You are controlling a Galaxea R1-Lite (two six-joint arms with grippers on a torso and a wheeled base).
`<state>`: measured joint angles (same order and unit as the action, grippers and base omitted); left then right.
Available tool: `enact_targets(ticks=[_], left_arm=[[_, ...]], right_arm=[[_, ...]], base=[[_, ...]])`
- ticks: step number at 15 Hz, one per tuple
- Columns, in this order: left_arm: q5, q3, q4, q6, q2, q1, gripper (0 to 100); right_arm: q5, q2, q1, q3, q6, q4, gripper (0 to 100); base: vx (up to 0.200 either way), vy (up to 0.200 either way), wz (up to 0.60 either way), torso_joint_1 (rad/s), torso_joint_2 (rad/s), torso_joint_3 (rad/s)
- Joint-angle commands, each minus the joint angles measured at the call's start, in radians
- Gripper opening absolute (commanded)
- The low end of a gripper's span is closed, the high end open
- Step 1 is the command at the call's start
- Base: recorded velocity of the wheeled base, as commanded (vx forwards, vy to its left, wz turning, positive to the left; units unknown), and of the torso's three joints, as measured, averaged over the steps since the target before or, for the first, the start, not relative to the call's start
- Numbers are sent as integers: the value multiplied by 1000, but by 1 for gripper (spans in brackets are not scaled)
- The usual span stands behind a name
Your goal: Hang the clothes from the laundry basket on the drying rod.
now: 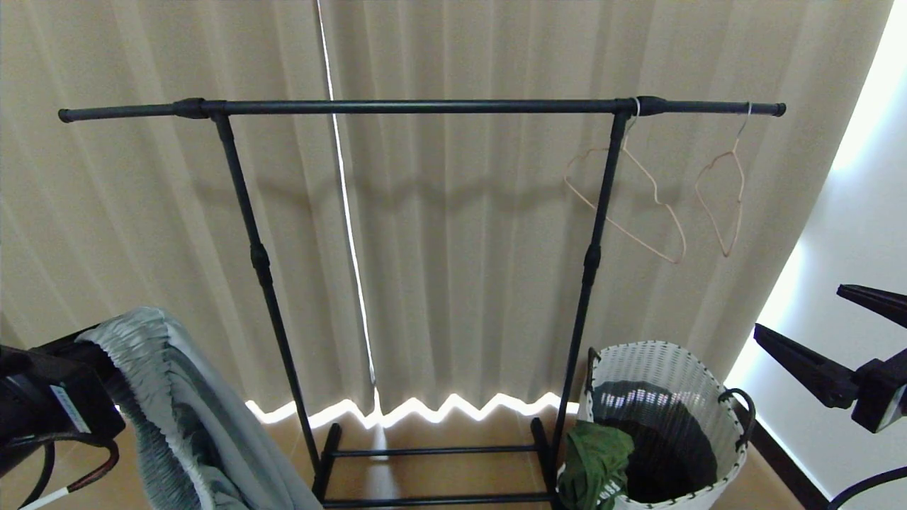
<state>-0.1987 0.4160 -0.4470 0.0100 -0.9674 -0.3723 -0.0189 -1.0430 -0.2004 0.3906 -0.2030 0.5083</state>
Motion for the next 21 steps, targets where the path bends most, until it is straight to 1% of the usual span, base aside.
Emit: enact_targets(ticks=[1, 5, 7, 13, 18, 19, 21], left_arm=[[1, -5, -1, 4, 10, 0, 0], [-1, -8, -1, 5, 12, 0, 0], [-1, -9, -1, 11, 12, 3, 0], [-1, -13, 2, 33, 32, 7, 0], [-1, -26, 2, 36, 35, 3, 0], [-1, -26, 2, 38, 42, 3, 0], [-1, -29, 2, 38, 42, 1, 0]], right_arm=[[-1, -5, -1, -3, -1, 1, 100], [-1, -5, -1, -6, 0, 1, 100], [-3, -8, -2, -6, 0, 3, 100], [-3, -3, -2, -4, 2, 3, 100], [13, 24, -4, 1, 2, 3, 100], [13, 35, -2, 4, 2, 1, 100], [13, 37, -2, 1, 2, 1, 100]], base=[[0, 0, 0, 237, -486, -246], [0, 0, 0, 225, -472, -242], [0, 0, 0, 85, -171, -90], [0, 0, 0, 5, -10, -5], [0, 0, 0, 0, 0, 0], [0, -200, 0, 2, -2, 7], [200, -200, 0, 0, -2, 2]])
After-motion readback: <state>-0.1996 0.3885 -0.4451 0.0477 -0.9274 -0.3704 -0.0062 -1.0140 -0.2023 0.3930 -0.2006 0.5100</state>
